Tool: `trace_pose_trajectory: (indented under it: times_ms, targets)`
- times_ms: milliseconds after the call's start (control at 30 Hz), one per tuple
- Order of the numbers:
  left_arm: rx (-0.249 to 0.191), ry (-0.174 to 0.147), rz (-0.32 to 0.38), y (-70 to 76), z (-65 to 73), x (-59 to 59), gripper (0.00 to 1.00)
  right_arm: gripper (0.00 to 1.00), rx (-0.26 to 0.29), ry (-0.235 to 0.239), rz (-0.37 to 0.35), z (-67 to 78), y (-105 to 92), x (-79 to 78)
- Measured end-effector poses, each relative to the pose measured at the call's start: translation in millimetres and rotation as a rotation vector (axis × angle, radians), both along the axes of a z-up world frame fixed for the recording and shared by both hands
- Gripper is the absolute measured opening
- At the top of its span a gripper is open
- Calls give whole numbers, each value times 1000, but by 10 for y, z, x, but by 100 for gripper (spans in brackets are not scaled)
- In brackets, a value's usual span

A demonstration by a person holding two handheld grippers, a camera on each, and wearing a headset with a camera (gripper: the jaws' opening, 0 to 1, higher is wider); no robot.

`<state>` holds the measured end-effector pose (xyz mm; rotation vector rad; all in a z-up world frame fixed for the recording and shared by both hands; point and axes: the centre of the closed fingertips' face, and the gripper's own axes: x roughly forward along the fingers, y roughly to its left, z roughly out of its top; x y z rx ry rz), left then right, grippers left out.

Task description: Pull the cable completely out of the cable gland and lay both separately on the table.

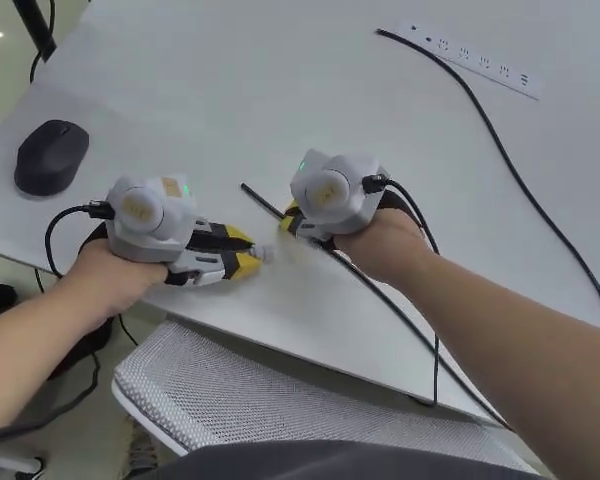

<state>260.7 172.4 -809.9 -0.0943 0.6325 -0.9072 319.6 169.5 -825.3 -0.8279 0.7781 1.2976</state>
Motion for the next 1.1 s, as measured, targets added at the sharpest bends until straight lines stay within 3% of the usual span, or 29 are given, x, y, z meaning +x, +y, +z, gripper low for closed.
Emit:
trace_pose_trajectory:
  times_ms: [333, 667, 1100]
  targets:
    - [-7, 1, 15, 15, 50, -2, 20, 14, 45, 3, -42, 174, -36, 14]
    - [-18, 12, 46, 45, 202, -47, 27, 24, 150, 33, -158, 545, -205, 53]
    - [-62, 35, 93, -10, 447, -188, 39, 34, 252, 43, -216, 945, -527, -52]
